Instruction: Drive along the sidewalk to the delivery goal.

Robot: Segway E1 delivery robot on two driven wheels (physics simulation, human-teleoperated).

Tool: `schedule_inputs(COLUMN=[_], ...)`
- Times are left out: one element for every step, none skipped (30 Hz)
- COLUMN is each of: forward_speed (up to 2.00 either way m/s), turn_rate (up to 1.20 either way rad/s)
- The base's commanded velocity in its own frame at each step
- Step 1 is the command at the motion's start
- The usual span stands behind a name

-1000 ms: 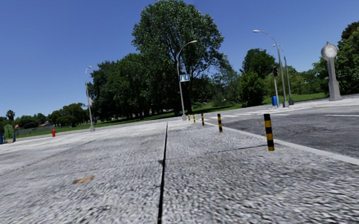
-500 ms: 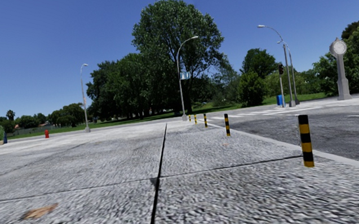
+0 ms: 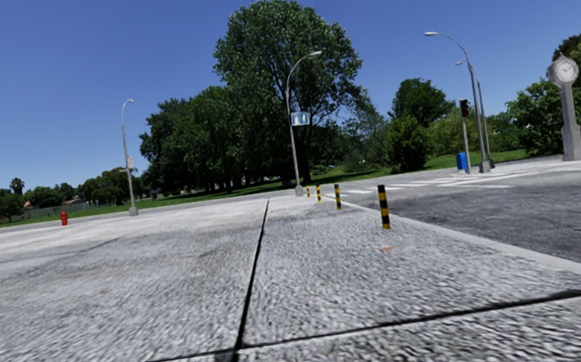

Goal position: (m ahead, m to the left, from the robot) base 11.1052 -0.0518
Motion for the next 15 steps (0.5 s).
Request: schedule_inputs(forward_speed=[2.0,2.0,2.0,2.0,2.0,2.0,2.0,2.0,2.0,2.0,2.0,2.0,2.0,2.0,2.0], turn_rate=[0.0,0.0,0.0,0.0,0.0,0.0,0.0,0.0,0.0,0.0,0.0,0.0,0.0,0.0,0.0])
